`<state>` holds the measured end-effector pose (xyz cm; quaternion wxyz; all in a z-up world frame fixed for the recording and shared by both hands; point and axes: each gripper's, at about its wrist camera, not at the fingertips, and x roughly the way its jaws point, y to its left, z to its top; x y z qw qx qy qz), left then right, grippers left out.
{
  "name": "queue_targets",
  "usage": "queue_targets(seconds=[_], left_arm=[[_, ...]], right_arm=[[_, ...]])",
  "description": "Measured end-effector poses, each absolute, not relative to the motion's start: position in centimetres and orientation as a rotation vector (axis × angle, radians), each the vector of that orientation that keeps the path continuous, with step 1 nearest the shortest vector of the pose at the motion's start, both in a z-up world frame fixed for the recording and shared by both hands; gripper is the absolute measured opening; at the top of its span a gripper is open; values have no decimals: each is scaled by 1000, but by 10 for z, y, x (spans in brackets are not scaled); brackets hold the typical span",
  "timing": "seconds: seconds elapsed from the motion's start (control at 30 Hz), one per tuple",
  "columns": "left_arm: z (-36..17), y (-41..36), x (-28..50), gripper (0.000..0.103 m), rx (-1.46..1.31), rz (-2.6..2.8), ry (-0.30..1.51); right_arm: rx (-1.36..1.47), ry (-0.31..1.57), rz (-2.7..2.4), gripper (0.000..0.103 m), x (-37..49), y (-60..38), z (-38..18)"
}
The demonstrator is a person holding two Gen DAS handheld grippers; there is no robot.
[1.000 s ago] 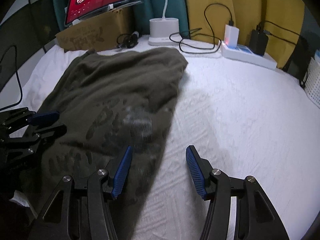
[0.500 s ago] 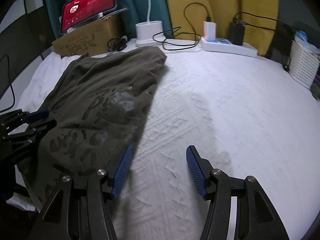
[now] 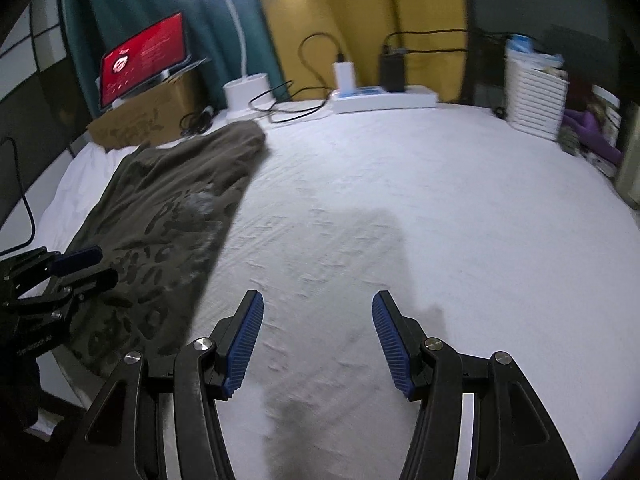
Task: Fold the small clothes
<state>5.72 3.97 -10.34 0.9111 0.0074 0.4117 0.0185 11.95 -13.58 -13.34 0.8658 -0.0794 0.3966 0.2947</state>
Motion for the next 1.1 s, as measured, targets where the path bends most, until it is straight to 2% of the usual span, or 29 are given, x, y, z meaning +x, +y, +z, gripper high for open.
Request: queue_targets(seconds=[0.1,0.43,0.57,0.7,0.87,0.97,1.1], left_arm=[[-91,29,56,57,2,13,821],[-53,17,48,62,-34,10,678],[-34,12,40,66,-42,2,612],[-19,12,34,74,-74,-9,559],[-1,13,27,75,-79,-25,496],[12,15,22,84,-86,-25,450],[22,11,15,86,-67,-26,409]], right_arm=[[-147,815,589,59,117,-154,-130],[-142,734,500,59,102,-204,-107],[-151,666,476,59,93,-218,-83],[-161,615,455,59,85,-228,-60],[-133,562,472,59,75,-237,-34],[-134,522,465,59,68,-240,-20],[-145,468,450,60,57,-243,-3]])
